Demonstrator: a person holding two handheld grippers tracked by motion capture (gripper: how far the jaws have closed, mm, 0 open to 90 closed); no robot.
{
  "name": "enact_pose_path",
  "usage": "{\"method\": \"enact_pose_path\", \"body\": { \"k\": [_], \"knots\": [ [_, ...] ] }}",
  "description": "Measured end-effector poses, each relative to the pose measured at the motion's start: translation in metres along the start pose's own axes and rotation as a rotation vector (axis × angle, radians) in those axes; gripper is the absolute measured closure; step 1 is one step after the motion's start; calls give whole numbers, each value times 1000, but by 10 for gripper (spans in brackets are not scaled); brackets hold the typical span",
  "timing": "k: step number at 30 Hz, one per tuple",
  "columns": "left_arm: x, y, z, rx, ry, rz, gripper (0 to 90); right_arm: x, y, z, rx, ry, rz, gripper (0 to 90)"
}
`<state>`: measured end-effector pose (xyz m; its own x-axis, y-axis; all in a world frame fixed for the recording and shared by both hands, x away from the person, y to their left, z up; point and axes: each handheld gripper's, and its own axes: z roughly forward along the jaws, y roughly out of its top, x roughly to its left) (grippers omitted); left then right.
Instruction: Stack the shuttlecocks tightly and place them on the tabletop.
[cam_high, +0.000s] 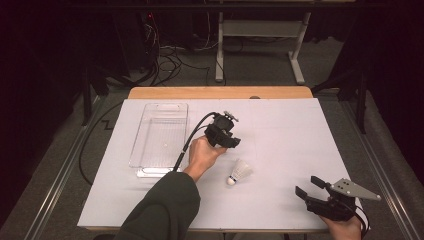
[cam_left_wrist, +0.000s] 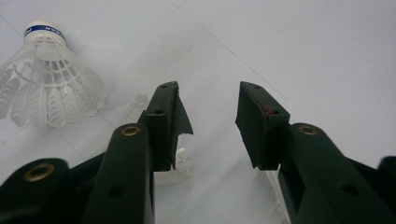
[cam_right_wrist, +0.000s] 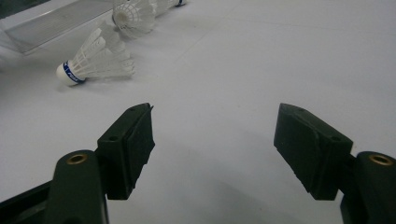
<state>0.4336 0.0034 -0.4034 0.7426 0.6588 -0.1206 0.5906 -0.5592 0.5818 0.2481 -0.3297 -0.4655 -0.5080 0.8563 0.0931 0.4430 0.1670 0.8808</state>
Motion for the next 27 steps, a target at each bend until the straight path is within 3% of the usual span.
{"method": "enact_pose_path", "body": {
  "k": [16, 27],
  "knots": [
    [-5, -2, -15, -32, -19, 9, 570, 0, 0, 0, 2, 1, 1, 288],
    [-8, -11, -31, -56, -32, 3, 543, 1, 0, 1, 3, 0, -1, 288]
  ]
}}
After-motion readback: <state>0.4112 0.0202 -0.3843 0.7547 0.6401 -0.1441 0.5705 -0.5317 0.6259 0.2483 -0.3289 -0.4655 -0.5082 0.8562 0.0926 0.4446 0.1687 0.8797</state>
